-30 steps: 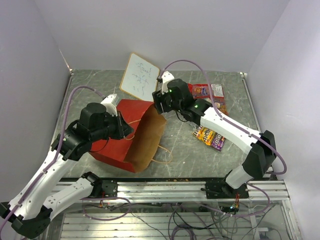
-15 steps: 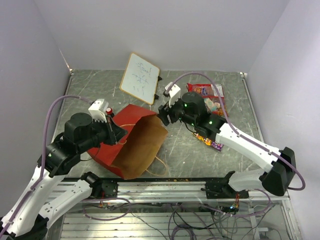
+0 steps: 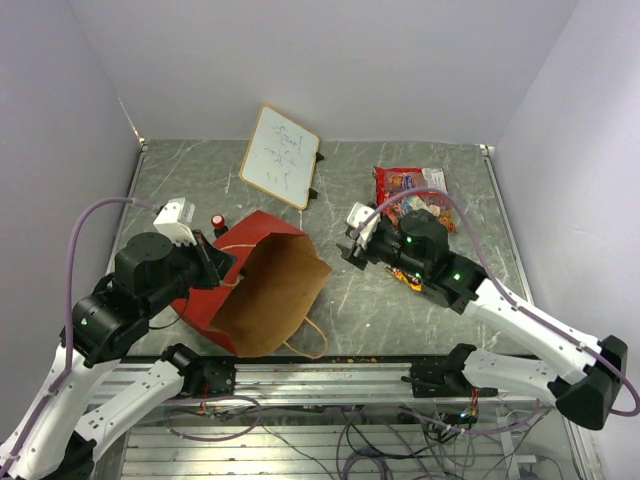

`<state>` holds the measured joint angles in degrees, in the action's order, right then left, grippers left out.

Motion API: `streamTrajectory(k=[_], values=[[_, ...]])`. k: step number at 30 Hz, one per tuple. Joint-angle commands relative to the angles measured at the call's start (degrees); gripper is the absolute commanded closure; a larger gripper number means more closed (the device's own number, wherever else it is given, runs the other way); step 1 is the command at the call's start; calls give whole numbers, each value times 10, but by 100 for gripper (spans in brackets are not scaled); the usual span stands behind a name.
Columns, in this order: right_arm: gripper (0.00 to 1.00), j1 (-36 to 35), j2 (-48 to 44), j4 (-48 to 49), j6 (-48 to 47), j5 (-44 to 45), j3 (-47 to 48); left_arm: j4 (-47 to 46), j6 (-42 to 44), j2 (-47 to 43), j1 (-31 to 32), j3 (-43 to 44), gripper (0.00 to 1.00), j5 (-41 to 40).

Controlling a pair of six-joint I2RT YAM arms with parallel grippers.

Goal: Take the snacks out of the paper bag
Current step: Take out the snack from the paper bag.

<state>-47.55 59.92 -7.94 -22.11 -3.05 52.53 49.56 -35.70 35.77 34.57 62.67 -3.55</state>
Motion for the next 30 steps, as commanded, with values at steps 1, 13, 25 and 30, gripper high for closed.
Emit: streamTrajectory(k=[1, 13, 25, 30], values=[[36, -16, -40, 35, -147, -92, -34, 27, -10, -3, 0, 26, 93, -48], [37, -235, 162, 141, -233, -148, 26, 20, -7, 11, 0, 36, 93, -39], [38, -243, 359, 266, -328, -178, 69, 40, -4, 13, 0, 58, 93, -28], [39, -237, 427, 318, -340, -175, 91, 39, -10, 16, 0, 64, 93, -18]])
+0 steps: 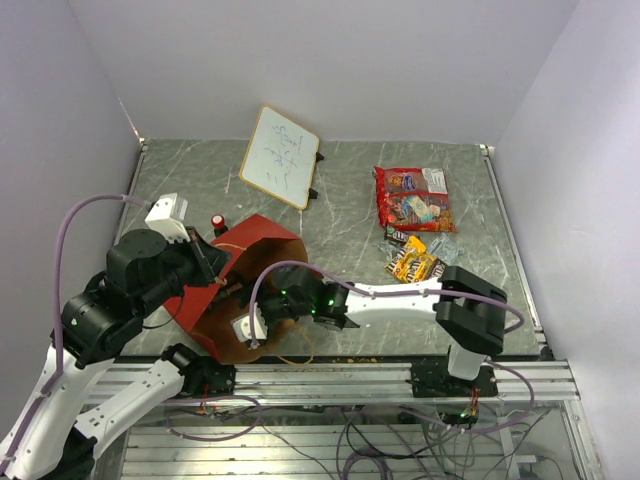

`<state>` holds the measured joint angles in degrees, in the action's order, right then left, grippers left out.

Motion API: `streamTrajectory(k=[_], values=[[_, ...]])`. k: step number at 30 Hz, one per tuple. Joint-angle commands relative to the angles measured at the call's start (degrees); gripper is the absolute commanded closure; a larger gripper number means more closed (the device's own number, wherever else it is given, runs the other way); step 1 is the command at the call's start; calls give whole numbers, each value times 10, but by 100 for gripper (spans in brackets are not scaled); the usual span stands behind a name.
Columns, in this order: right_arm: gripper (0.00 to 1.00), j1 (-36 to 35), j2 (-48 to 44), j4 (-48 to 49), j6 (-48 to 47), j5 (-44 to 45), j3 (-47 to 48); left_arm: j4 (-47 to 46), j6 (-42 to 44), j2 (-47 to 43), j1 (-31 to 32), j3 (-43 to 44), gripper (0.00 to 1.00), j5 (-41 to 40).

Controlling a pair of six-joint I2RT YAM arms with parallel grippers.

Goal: Take the snacks out of the paper bag
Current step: Take out the snack from the paper bag.

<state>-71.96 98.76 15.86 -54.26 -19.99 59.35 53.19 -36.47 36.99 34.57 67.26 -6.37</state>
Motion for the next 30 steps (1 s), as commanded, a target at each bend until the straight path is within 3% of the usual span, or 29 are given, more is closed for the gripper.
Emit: streamTrajectory(k=[1, 16, 24, 30], values=[[39, 11, 49, 108, -9, -7, 23, 2, -4, 4, 0, 18, 93, 12], [37, 28, 199, 80, -42, -29, 121, -15, -4, 38, 0, 44, 93, 56], [29, 30, 268, 33, -43, -43, 190, -42, -15, 43, 0, 29, 93, 96], [29, 29, 321, 84, 7, -18, 233, -70, -30, 55, 0, 24, 93, 142]])
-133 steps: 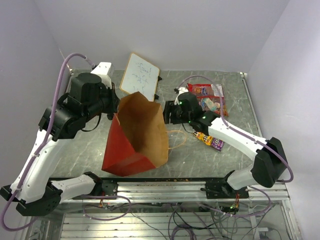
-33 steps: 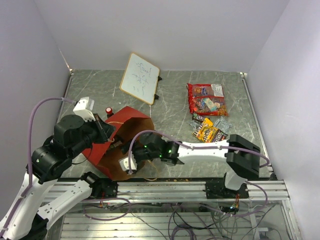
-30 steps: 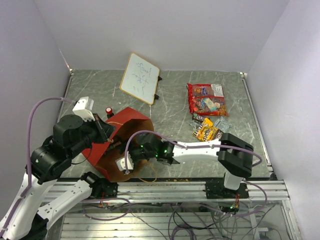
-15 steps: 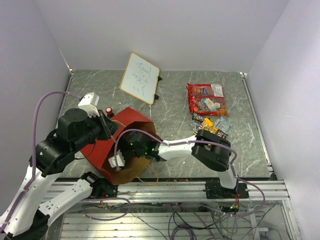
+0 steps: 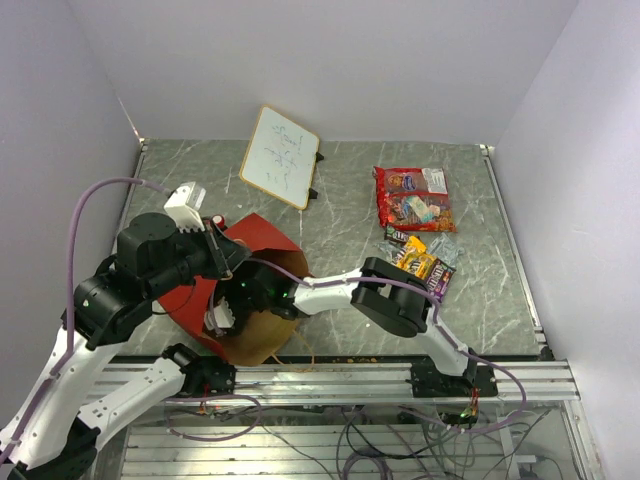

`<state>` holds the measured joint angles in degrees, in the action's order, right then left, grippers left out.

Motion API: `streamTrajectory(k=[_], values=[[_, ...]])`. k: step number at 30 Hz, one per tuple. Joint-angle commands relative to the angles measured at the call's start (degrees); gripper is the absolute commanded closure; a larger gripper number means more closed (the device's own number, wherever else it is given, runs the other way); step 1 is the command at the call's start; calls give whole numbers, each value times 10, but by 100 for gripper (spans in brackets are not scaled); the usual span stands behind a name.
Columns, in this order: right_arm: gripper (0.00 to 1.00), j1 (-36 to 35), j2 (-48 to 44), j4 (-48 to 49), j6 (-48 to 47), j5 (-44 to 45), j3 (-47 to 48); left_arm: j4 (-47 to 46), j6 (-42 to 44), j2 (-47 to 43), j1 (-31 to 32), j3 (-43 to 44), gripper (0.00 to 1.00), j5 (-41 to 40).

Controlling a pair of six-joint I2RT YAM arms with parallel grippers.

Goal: Take the snacks out of the paper bag
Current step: Take out the snack from the paper bag.

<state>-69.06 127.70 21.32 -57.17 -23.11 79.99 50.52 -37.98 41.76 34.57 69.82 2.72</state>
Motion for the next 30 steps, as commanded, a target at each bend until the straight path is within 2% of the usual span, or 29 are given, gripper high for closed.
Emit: streamTrajectory(k=[1, 7, 13, 19, 23, 30], values=[[29, 0, 39, 34, 43, 16, 34, -49, -19, 6, 0, -5, 93, 55], [37, 2, 77, 39, 38, 43, 61, -68, -22, 7, 0, -12, 93, 74], [64, 3, 87, 56, 48, 56, 58, -63, -21, 21, 0, -2, 93, 71], [88, 5, 43, 75, 75, 50, 20, -32, -33, -5, 0, -2, 93, 12], [94, 6, 12, 82, 99, 52, -7, -15, -34, -16, 0, 6, 93, -25], [100, 5, -74, 72, 121, 42, -83, -8, -39, -16, 0, -1, 93, -47]])
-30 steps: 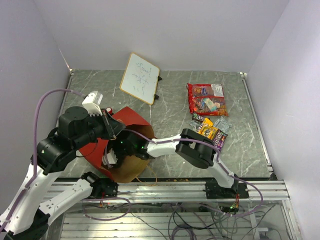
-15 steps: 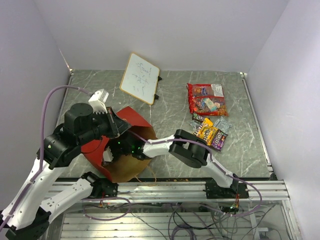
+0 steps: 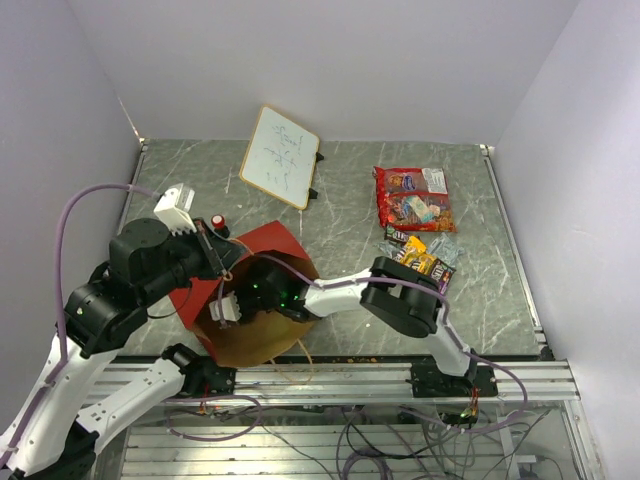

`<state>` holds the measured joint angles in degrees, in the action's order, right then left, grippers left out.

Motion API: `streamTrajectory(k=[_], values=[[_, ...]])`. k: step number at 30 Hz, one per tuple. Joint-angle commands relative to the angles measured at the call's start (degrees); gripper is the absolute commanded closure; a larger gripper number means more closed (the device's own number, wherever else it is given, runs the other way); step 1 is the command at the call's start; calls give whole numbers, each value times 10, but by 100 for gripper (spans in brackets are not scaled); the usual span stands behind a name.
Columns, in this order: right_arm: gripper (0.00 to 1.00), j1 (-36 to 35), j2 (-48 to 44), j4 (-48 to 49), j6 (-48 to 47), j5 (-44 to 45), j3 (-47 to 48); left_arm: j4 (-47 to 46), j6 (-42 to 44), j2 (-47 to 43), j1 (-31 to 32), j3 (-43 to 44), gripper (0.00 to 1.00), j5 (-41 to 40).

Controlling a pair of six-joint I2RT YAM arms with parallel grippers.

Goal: Take the snacks out of the paper bag
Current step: Take out the snack from the paper bag.

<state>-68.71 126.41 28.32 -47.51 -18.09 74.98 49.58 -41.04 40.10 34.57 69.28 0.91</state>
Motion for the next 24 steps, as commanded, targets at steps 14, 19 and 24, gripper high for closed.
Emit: streamTrajectory(k=[14, 19, 24], values=[[100, 2, -341, -90, 145, 37, -226, -14, 4, 30, -1, 25, 93, -37], [100, 1, -419, -137, 197, 104, -243, -22, 7, 31, 0, 29, 93, -39], [100, 2, -487, -182, 229, 173, -246, -32, 3, 41, 0, 40, 93, -48]])
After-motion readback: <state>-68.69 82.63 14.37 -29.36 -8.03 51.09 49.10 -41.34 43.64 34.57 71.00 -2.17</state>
